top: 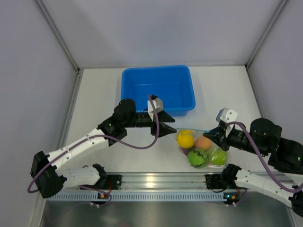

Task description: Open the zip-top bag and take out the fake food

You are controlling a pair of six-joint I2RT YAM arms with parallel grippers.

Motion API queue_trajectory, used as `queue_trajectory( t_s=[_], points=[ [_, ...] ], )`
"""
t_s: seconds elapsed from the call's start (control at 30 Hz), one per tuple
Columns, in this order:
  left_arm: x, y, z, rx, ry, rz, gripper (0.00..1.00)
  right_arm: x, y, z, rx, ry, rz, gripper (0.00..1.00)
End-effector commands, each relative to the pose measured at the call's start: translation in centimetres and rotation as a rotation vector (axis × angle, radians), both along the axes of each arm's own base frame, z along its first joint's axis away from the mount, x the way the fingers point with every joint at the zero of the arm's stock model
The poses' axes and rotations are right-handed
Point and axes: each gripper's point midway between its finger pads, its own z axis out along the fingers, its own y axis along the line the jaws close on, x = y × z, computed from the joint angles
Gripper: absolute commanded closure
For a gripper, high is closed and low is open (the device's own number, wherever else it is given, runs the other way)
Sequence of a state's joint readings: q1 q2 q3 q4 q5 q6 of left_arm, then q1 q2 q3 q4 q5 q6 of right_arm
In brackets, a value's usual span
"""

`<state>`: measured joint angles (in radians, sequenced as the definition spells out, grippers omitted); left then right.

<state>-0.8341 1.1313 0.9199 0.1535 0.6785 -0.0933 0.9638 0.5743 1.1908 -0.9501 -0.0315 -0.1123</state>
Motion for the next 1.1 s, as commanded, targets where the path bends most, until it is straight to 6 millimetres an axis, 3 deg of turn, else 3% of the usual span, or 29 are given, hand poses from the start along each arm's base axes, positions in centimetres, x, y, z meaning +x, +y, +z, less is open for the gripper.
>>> queue_trajectory(
  t_s=[0.0,0.3,0.6,0.83,1.07],
  points=[
    [-0.3,-1.2,1.8,-0.035,-0.064,-0.028,0.44,0.6,1.4,2.1,0.072,-0.050,0.021,1.00],
    [-0.6,-2.6,1.3,-0.027,-0.077,-0.031,0.46,0.2,1.8,1.8,0.074,-0.044,0.053,1.00],
    [-0.2,-2.6,1.2,-0.023,-0.089,-0.011,0.46,0.1,2.3,1.3,0.064,-0.035,0.077,1.00],
    [-1.4,-1.5,2.9,-0.063,-0.128,-0.037,0.42,0.8,2.1,0.7,0.041,-0.032,0.042,1.00],
    [-1.3,-1.4,2.7,-0.059,-0.127,-0.024,0.43,0.6,2.3,0.7,0.048,-0.031,0.053,1.00]
  ],
)
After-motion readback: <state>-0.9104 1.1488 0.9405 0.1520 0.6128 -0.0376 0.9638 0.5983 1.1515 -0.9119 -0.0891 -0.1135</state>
